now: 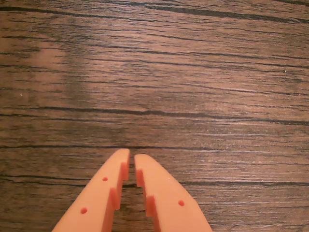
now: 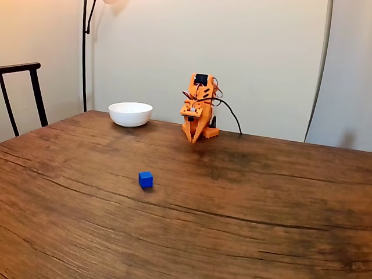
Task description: Grasp the cube and drop it in the bowl
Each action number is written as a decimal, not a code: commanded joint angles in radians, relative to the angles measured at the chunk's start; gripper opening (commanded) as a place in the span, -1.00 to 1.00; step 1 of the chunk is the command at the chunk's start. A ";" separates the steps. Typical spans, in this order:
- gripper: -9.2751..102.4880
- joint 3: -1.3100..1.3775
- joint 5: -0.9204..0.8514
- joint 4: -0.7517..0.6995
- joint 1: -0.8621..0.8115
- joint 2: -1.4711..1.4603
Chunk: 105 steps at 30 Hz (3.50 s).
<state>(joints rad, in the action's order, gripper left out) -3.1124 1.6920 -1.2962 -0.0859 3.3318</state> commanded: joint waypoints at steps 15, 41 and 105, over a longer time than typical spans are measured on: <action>-0.84 0.002 0.003 -0.066 -0.003 -0.011; -0.84 0.002 0.003 -0.066 -0.003 -0.011; -0.83 0.910 -0.049 0.491 0.078 -1.008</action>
<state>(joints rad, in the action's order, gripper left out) -2.3209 1.6383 -0.8207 0.0000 2.3991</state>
